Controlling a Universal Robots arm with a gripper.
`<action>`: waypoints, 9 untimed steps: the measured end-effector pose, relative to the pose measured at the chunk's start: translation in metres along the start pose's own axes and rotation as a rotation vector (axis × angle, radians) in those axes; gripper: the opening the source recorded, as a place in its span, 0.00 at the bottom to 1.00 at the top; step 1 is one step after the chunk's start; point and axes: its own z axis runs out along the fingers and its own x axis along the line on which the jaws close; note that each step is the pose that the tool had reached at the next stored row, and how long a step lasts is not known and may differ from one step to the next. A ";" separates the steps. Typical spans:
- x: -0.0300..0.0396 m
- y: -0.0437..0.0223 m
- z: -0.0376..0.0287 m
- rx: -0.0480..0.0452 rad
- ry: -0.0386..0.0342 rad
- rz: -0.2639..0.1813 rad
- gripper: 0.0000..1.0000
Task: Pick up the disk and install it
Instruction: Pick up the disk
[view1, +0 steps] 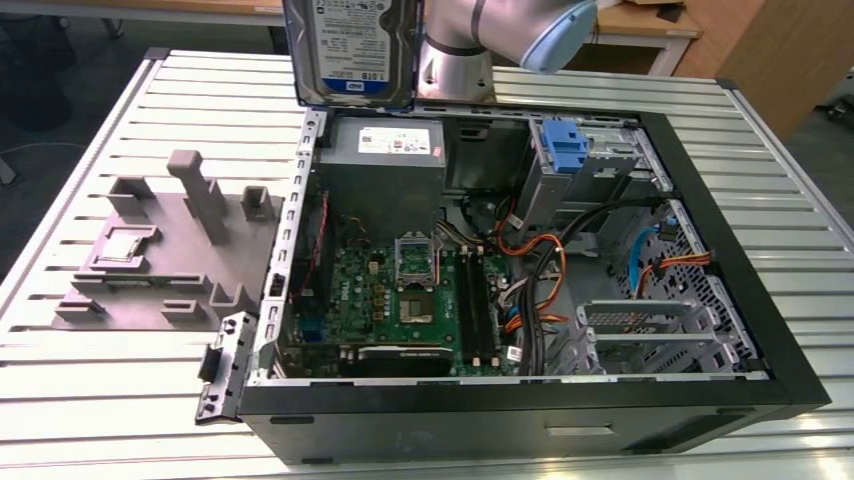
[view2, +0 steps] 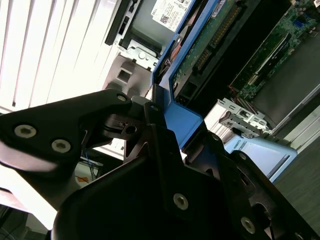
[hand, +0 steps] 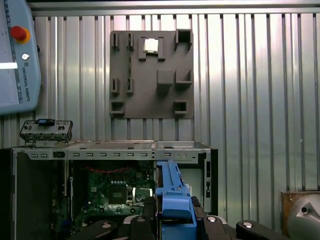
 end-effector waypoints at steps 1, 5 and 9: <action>0.0000 -0.0002 0.0000 0.0000 0.0000 0.000 0.37; 0.0000 -0.0012 0.0000 0.0001 0.0000 0.000 0.37; -0.0001 -0.0023 0.0000 0.0000 0.0000 0.000 0.37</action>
